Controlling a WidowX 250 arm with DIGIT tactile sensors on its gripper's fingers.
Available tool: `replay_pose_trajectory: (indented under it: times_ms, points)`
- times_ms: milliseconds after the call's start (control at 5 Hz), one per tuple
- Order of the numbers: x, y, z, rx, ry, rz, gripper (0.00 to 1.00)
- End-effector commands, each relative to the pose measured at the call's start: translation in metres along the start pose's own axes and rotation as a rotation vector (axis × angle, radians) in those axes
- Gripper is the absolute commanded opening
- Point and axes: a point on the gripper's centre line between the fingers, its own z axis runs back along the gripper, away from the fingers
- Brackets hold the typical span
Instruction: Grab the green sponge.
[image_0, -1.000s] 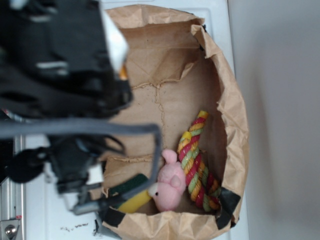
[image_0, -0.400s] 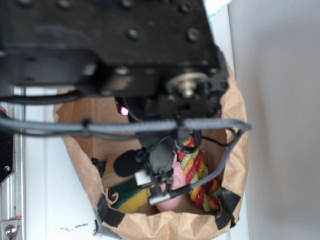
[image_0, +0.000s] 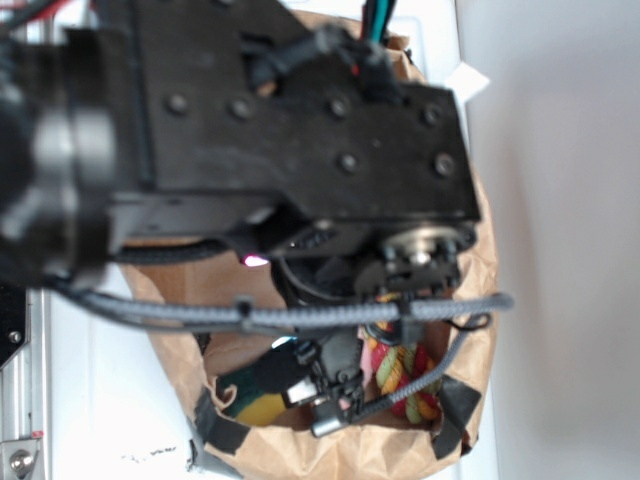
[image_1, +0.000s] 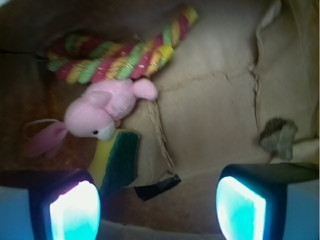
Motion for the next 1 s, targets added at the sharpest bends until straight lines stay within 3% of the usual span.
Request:
replay_pose_trajectory:
  times_ms: [0,600,800]
  points:
    - [-0.014,-0.01,0.005,-0.005,-0.01,0.055,1.0]
    - [-0.014,-0.01,0.005,-0.005,-0.01,0.055,1.0]
    - [-0.01,0.004,-0.026,-0.104,0.004,0.047,1.0]
